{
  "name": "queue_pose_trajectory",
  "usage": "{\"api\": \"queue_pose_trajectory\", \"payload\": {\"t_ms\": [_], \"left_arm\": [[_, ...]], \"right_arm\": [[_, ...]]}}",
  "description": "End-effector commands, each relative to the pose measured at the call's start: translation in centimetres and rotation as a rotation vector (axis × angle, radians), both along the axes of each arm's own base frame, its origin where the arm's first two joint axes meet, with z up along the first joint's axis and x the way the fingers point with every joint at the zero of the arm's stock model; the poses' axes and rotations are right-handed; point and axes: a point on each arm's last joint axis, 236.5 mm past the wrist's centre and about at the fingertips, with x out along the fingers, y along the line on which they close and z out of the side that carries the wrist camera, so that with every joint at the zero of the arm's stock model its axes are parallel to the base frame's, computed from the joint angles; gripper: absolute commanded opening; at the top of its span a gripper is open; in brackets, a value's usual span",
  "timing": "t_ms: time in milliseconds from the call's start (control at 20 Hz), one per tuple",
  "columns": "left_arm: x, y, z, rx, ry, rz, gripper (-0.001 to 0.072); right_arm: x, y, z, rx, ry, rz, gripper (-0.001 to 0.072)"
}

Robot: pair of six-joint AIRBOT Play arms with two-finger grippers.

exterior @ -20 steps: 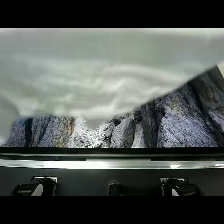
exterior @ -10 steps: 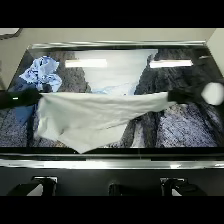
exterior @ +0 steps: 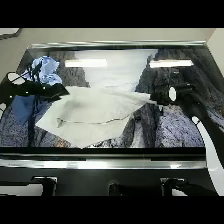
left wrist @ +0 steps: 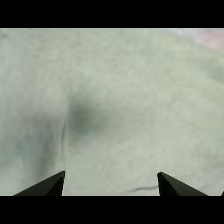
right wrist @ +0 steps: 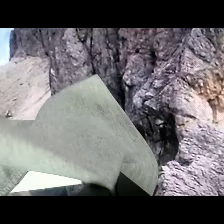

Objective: Fold the shirts.

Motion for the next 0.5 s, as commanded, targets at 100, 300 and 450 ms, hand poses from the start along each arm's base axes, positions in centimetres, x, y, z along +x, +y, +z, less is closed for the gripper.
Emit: {"api": "queue_pose_trajectory", "payload": {"t_ms": [100,300,450], "left_arm": [[-11.8,1.1,-1.6,0.053,0.264,-0.067,0.0713],[-21.8,-5.7,-7.3,-0.124,0.352,0.000,0.0716],[-23.7,-9.4,-10.7,-0.233,0.363,0.112,0.0716]], "right_arm": [[-4.0,-1.0,-2.4,-0.078,0.210,0.082,0.0060],[-5.6,-0.7,-2.9,-0.080,0.284,0.136,0.0060],[-5.8,0.1,-3.0,-0.046,0.290,0.141,0.0060]]}}
